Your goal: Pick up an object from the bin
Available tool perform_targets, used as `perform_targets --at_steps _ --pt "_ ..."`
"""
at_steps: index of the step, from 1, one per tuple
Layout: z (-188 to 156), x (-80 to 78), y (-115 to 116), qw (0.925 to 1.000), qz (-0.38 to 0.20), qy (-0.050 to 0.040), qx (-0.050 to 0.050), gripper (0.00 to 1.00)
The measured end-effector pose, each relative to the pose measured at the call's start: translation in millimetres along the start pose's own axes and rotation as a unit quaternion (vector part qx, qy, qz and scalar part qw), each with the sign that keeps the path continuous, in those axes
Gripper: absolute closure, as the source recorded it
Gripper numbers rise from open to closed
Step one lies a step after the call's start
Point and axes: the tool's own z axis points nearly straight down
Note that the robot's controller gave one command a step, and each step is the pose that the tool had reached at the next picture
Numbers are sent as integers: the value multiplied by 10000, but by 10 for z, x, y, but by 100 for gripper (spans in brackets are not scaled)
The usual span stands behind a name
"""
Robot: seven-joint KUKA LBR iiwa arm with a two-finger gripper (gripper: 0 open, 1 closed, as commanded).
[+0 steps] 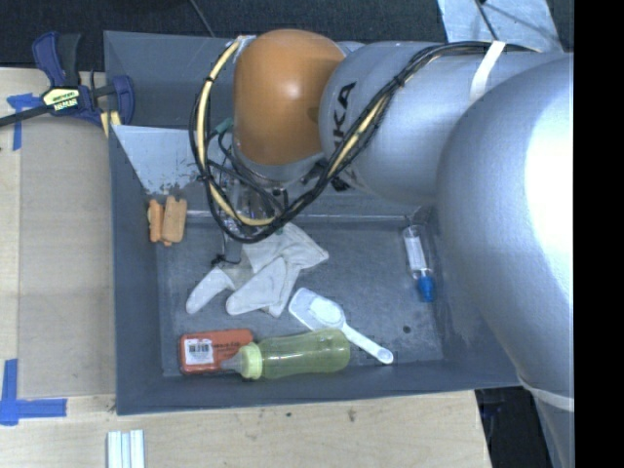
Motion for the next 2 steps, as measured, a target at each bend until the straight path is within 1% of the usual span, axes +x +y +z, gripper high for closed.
perform_targets --at_steps 1,2 --pt "-56 -18 -10 10000 16 -39 -7 0" --pt "306 -56 -150 9913 -1314 -69 -6 0"
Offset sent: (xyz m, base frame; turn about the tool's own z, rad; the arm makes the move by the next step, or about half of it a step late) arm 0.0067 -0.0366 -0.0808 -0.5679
